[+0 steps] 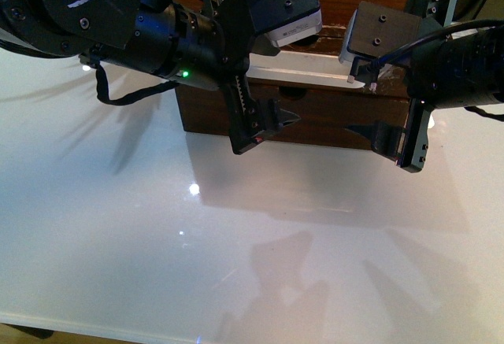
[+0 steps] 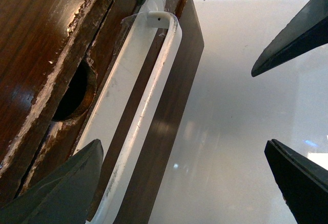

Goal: Open drawer

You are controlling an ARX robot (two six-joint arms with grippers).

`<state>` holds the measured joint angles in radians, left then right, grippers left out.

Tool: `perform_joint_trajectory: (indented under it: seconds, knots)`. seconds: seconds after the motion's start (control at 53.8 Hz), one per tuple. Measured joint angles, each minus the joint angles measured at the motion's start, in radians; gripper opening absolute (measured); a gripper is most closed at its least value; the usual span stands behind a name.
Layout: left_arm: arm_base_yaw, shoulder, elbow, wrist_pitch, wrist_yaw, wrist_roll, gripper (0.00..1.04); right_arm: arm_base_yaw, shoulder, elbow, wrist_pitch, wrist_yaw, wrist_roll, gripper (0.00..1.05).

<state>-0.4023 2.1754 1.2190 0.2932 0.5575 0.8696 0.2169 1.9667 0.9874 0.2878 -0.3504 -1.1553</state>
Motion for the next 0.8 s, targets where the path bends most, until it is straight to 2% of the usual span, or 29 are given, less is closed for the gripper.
perform_joint_trajectory:
  seconds: [0.8]
  knots:
    - [-0.002,0.101,0.145,-0.155,-0.007,0.077,0.96,0.018,0.087,0.065,-0.043,-0.004,-0.015,0.96]
